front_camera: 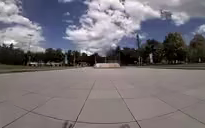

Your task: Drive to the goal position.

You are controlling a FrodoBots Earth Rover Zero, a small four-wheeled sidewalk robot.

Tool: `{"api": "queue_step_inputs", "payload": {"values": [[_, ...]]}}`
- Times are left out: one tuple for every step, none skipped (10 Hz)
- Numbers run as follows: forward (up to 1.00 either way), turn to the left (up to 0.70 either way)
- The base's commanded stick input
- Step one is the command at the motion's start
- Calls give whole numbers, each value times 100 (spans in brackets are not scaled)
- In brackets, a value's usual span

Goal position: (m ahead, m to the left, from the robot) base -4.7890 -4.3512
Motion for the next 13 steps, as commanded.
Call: {"api": "queue_step_inputs", "payload": {"values": [[70, 0], [70, 0], [70, 0], [70, 0], [70, 0], [70, 0], [70, 0], [70, 0], [70, 0], [70, 0], [70, 0], [70, 0], [70, 0]]}}
